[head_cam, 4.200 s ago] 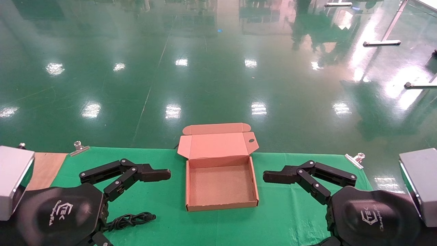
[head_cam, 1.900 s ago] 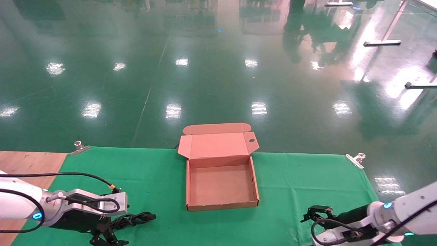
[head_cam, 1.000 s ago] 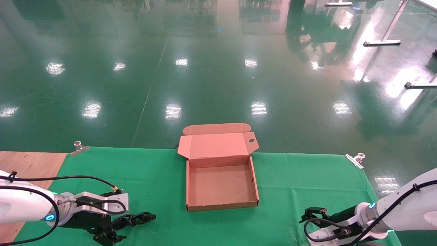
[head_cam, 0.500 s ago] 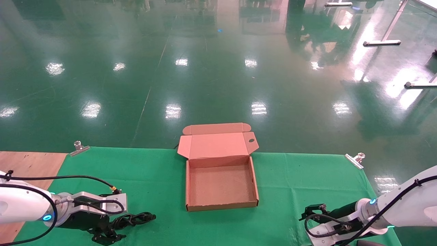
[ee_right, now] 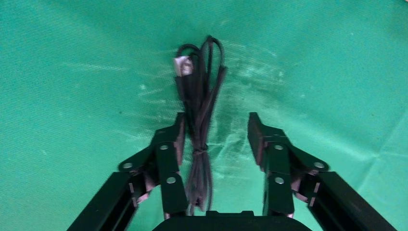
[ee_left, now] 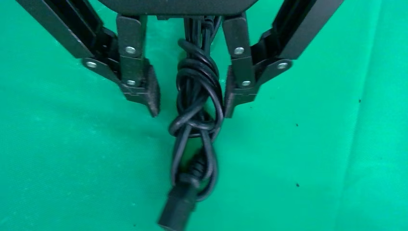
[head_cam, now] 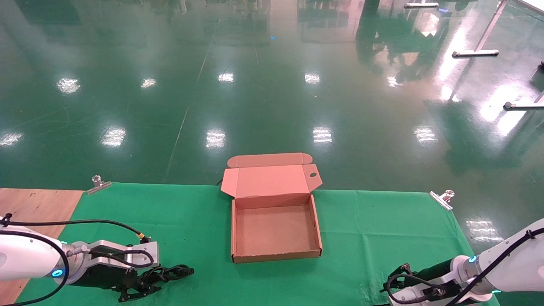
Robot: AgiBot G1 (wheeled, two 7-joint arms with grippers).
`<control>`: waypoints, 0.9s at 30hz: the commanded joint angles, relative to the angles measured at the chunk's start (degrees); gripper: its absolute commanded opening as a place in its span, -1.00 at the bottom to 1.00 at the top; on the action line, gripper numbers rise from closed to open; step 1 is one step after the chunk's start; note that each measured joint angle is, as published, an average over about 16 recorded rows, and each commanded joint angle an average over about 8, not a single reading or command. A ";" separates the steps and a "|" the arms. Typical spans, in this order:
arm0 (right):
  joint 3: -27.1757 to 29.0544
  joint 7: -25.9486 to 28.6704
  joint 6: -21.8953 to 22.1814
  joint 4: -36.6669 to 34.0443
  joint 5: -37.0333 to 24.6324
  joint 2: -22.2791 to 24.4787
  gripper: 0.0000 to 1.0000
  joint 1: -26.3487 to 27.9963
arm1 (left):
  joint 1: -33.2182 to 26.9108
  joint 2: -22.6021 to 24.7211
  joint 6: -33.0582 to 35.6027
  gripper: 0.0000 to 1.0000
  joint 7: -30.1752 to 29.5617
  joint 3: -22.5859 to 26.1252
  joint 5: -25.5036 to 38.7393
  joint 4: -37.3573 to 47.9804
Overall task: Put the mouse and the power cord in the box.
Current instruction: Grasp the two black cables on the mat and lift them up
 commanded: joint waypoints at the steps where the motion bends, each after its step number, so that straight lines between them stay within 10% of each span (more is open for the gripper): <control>1: 0.01 -0.16 -0.12 -0.23 0.04 0.05 -1.00 -0.08 | 0.09 -0.08 0.10 -1.00 0.19 -0.17 -0.24 0.05; 27: 3.11 0.45 -8.23 3.79 4.73 4.60 -1.00 6.66 | -7.07 -1.70 7.91 -1.00 1.13 0.43 0.61 -1.33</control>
